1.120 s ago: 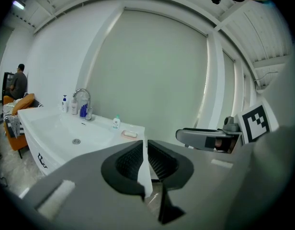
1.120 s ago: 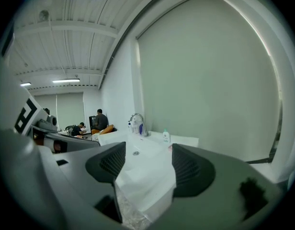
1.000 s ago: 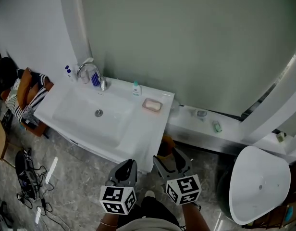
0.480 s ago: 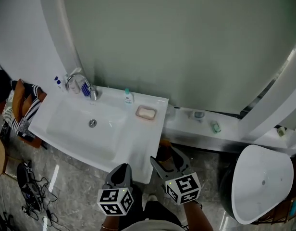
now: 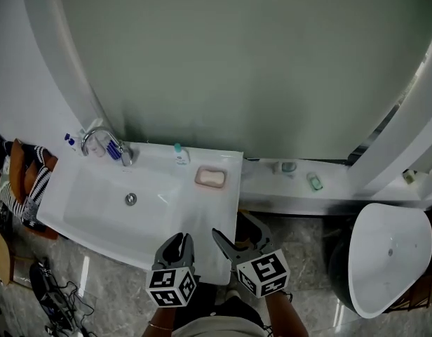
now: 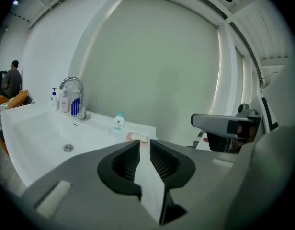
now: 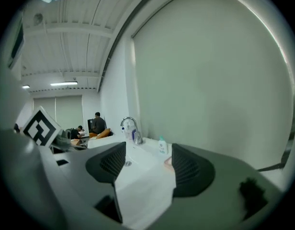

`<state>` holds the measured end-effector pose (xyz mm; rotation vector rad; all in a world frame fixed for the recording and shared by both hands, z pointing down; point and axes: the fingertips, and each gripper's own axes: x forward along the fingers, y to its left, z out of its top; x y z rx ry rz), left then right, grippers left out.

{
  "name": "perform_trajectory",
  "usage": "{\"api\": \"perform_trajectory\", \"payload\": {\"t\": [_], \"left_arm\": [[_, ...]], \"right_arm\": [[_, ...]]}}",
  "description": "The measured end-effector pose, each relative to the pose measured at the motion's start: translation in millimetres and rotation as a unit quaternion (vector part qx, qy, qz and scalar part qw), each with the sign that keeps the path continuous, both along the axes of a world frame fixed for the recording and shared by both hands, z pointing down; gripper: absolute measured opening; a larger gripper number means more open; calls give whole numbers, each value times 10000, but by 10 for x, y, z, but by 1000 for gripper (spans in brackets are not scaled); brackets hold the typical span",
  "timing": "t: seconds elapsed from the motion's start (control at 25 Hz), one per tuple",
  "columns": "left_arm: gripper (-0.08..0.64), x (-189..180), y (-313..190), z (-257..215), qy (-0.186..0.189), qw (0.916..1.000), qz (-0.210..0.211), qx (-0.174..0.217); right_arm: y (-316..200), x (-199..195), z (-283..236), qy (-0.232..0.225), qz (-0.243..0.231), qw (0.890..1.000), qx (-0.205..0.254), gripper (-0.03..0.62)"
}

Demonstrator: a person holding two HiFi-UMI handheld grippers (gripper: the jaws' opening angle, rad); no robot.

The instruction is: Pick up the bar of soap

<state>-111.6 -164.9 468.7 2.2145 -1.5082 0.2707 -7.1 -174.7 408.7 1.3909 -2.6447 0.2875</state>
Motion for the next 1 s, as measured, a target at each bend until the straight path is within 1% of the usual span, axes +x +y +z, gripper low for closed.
{"api": "perform_trajectory", "payload": {"t": [0.08,0.16,0.2,0.24,0.28,0.36,0.44,0.52,0.56,0.64,0.72,0.8,0.84,0.88,0.96,1.0], "left_arm": [[66,-32,-125,47,106,9998,88,-111],[60,-36,-230,114,315,9989,189,-293],[54,-57,-277,147,342,9985,200,-368],[54,-92,-328,172,277,9986,182,-408],[52,-131,-387,181,135,9990,145,-402],[52,-197,-505,152,-218,9993,35,-311],[52,-251,-590,98,-419,9988,-137,-220],[52,-283,-665,81,-393,9984,-325,-227],[52,-275,-695,91,-359,9984,-351,-268],[54,-211,-719,110,-351,9985,-246,-335],[55,-153,-755,98,-352,9987,-162,-336],[58,-126,-789,90,-366,9985,-177,-357],[59,-117,-795,98,-380,9983,-218,-385],[59,-102,-792,112,-348,9981,-275,-423],[44,-24,-763,145,-118,9978,-349,-546],[37,24,-746,167,-35,9975,-347,-617]], "right_arm": [[-125,-57,39,58,55,10000,20,291],[-249,-104,41,84,121,9999,77,291],[-296,-129,44,148,127,9997,112,291],[-336,-152,56,295,86,9994,148,291],[-381,-166,73,517,-4,9985,198,291],[-510,-161,113,1036,-283,9936,340,291],[-681,-128,165,1427,-601,9872,388,291],[-900,-91,214,1689,-896,9808,387,291],[-1015,-77,241,1791,-1036,9776,378,291],[-1214,-78,337,1925,-1346,9717,263,291],[-1401,-124,521,2072,-1718,9631,23,291],[-1591,-177,794,2366,-2072,9489,-253,291],[-1673,-200,952,2592,-2253,9384,-373,291],[-1737,-222,1113,2880,-2460,9243,-465,291],[-1818,-263,1414,3513,-2902,8883,-570,290],[-1854,-279,1536,3744,-3089,8721,-623,291]]}}
